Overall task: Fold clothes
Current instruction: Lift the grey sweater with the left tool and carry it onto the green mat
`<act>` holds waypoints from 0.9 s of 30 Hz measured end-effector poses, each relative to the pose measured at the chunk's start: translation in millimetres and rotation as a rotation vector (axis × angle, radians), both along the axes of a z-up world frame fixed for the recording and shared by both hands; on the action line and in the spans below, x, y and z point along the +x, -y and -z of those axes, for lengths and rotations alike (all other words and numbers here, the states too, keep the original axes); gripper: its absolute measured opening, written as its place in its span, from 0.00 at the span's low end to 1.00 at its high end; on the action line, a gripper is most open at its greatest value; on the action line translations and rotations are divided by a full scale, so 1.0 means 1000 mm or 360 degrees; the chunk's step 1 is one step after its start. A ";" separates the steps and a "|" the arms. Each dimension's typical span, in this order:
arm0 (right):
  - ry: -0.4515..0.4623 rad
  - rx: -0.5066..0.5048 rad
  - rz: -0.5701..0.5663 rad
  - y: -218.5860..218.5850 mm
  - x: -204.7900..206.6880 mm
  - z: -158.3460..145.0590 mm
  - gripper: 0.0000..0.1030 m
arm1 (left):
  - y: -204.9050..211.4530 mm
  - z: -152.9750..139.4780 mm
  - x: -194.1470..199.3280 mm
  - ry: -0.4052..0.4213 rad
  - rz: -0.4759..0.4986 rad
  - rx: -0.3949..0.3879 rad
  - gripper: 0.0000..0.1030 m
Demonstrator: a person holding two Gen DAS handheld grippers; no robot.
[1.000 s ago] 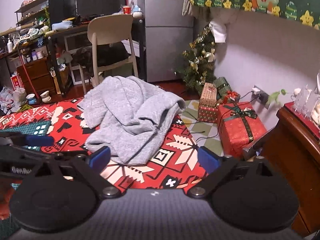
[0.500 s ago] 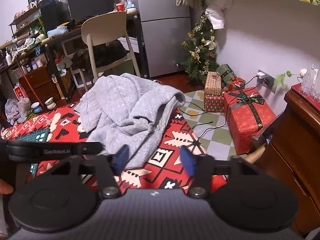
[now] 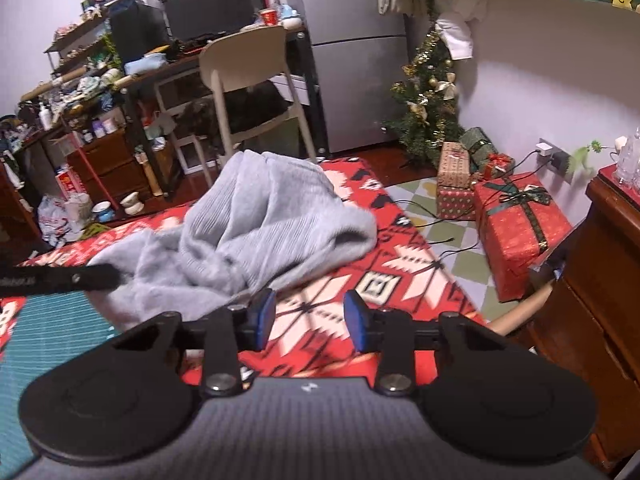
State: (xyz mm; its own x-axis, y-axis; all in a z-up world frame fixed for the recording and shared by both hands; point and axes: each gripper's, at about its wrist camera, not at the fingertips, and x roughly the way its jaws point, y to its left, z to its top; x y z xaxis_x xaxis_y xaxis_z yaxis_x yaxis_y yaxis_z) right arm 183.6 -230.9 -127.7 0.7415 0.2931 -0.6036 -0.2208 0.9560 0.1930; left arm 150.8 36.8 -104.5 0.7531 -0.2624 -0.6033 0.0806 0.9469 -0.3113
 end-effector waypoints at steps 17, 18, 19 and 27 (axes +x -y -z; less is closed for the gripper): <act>-0.0085 0.0022 -0.0330 -0.091 -0.154 -0.006 0.40 | -0.103 0.002 -0.204 -0.0074 -0.0357 -0.0077 0.08; -0.0087 0.0013 -0.0353 -0.096 -0.161 -0.007 0.40 | -0.108 0.003 -0.213 -0.0078 -0.0388 -0.0093 0.08; -0.0088 0.0004 -0.0374 -0.102 -0.168 -0.007 0.40 | -0.114 0.004 -0.222 -0.0082 -0.0418 -0.0108 0.08; -0.0135 0.0004 -0.0487 -0.125 -0.203 -0.001 0.40 | -0.156 0.016 -0.279 -0.0071 -0.0646 -0.0100 0.08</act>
